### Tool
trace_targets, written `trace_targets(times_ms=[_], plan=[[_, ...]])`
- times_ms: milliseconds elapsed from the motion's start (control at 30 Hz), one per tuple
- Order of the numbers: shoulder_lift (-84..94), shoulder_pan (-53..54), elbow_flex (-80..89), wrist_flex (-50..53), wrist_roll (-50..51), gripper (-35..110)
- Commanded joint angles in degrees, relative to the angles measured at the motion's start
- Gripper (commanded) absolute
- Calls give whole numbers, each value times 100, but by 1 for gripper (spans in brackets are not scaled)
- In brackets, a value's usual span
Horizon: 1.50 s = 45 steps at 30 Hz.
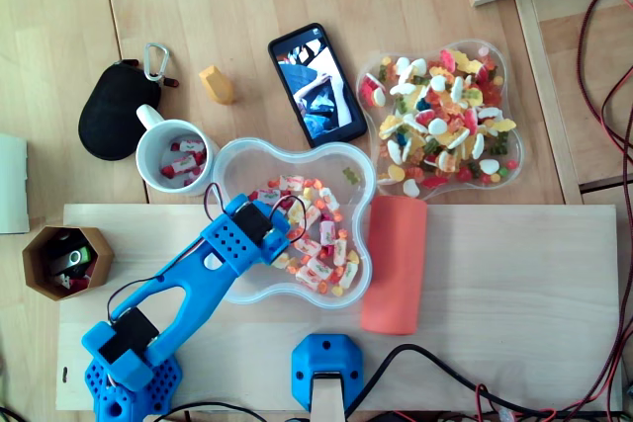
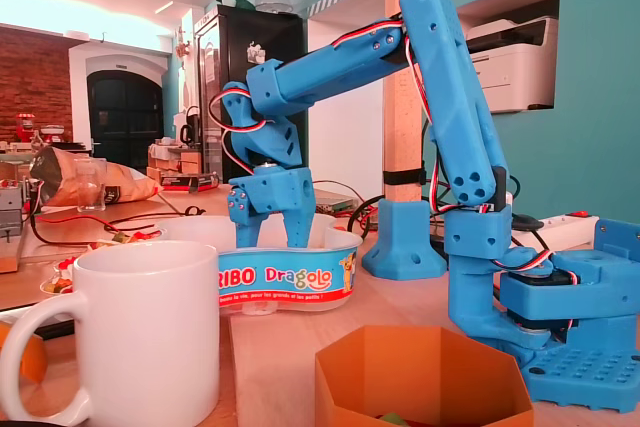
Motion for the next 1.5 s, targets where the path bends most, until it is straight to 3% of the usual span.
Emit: trace_targets(times_ms=[0, 267, 1467], plan=[[88, 53, 18, -88, -79, 28], [88, 62, 114, -853, -299, 28], [18, 220, 352, -844, -413, 28]])
